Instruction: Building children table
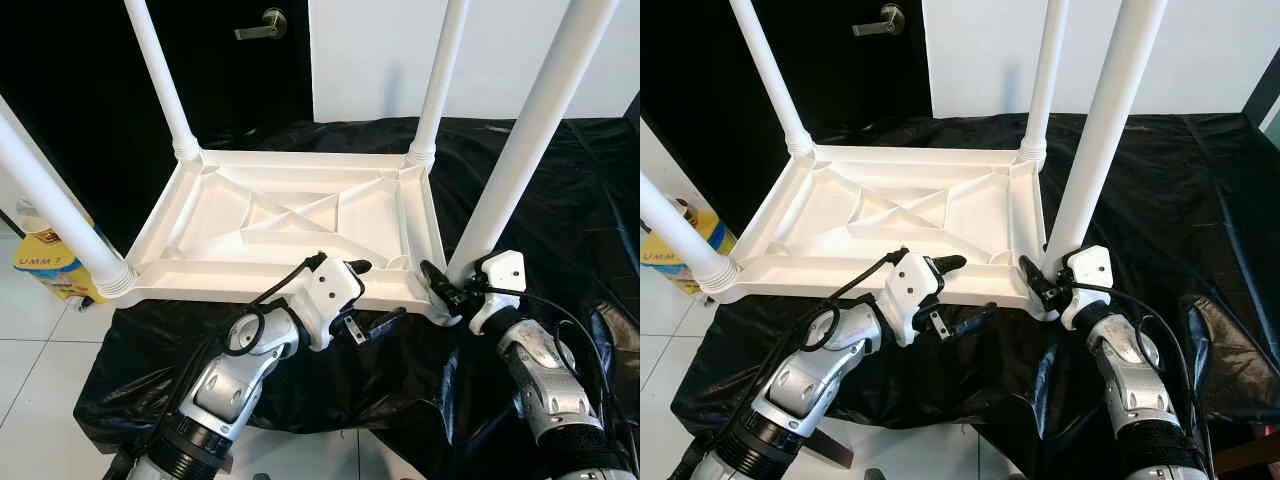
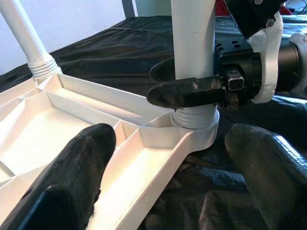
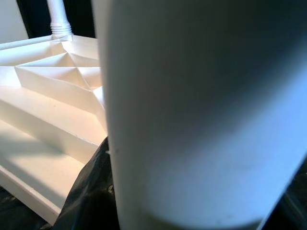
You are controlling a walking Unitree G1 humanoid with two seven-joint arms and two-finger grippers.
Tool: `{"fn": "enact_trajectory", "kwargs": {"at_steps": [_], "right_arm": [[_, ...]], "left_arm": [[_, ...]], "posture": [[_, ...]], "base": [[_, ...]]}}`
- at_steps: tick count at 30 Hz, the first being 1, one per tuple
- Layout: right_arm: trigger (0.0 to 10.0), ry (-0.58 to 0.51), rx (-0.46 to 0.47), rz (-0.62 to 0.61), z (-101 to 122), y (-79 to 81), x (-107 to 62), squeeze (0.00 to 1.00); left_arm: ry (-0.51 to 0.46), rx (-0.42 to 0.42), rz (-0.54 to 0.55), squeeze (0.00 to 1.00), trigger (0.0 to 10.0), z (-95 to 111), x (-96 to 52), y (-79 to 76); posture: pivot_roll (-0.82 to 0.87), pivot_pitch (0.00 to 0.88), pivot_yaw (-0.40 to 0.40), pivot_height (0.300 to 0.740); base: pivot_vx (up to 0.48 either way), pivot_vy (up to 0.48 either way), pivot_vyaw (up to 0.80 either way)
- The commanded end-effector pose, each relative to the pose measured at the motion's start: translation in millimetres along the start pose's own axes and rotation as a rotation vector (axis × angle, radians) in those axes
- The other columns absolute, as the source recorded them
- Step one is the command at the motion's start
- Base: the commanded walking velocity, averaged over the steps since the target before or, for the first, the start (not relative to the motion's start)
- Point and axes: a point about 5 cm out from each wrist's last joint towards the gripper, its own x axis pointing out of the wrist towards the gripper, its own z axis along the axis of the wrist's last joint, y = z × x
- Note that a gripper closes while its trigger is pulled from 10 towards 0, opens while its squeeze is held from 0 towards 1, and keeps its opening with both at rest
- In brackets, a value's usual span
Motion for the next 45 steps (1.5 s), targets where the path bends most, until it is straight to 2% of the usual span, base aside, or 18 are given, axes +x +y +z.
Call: {"fn": "enact_trajectory", "kwargs": {"at_steps": [1,13,16,19,21,23,26,27,32,45], "right_arm": [[10.0,0.075,0.016,0.000,-15,9.5,-5.9,0.00],[10.0,0.115,0.003,-0.129,-20,12.8,-7.3,0.00],[10.0,0.138,-0.009,-0.201,-22,14.9,-7.6,0.00],[10.0,0.142,-0.011,-0.211,-23,14.8,-7.5,0.00],[10.0,0.149,0.008,-0.251,-24,16.9,-8.2,0.00],[10.0,0.160,0.032,-0.362,-28,22.4,-10.9,0.00],[10.0,0.166,0.033,-0.433,-29,25.1,-12.8,0.00],[10.0,0.174,0.042,-0.491,-29,26.4,-14.6,0.00],[10.0,0.189,0.078,-0.585,-31,30.8,-16.3,0.00],[10.0,0.182,0.083,-0.622,-28,35.4,-15.2,0.00]], "left_arm": [[-0.005,0.019,0.013,0.00,10.0,2,0.8,1.9],[0.008,0.023,0.022,0.00,10.0,-2,0.5,0.0],[0.008,0.023,0.022,0.00,10.0,-3,0.5,-2.0],[0.008,0.023,0.022,0.00,10.0,-3,1.1,-2.2],[0.008,0.023,0.023,0.00,10.0,-3,1.1,-2.7],[0.007,0.022,0.027,0.00,10.0,-4,1.9,-3.7],[0.007,0.022,0.029,0.00,10.0,-4,2.4,-4.1],[0.006,0.021,0.030,0.00,10.0,-4,2.7,-4.7],[0.003,0.017,0.021,0.00,10.0,-5,3.7,-9.3],[-0.011,0.026,0.029,0.00,10.0,-3,6.5,-7.1]], "posture": [[-0.05,0.027,0.008,0.740],[-0.04,0.026,-0.007,0.740],[-0.04,0.024,-0.014,0.740],[-0.04,0.022,-0.017,0.740],[-0.04,0.022,-0.019,0.740],[-0.04,0.018,-0.030,0.740],[-0.04,0.016,-0.033,0.740],[-0.04,0.016,-0.034,0.740],[-0.05,0.011,-0.033,0.740],[-0.05,0.007,-0.029,0.740]], "base": [[0.000,0.000,0.00],[0.000,0.000,0.00],[0.000,0.000,0.00],[0.000,0.000,0.00],[0.000,0.000,0.00],[0.000,0.000,0.00],[0.000,0.000,0.00],[0.000,0.000,0.00],[0.000,0.000,0.00],[0.000,0.000,0.00]]}}
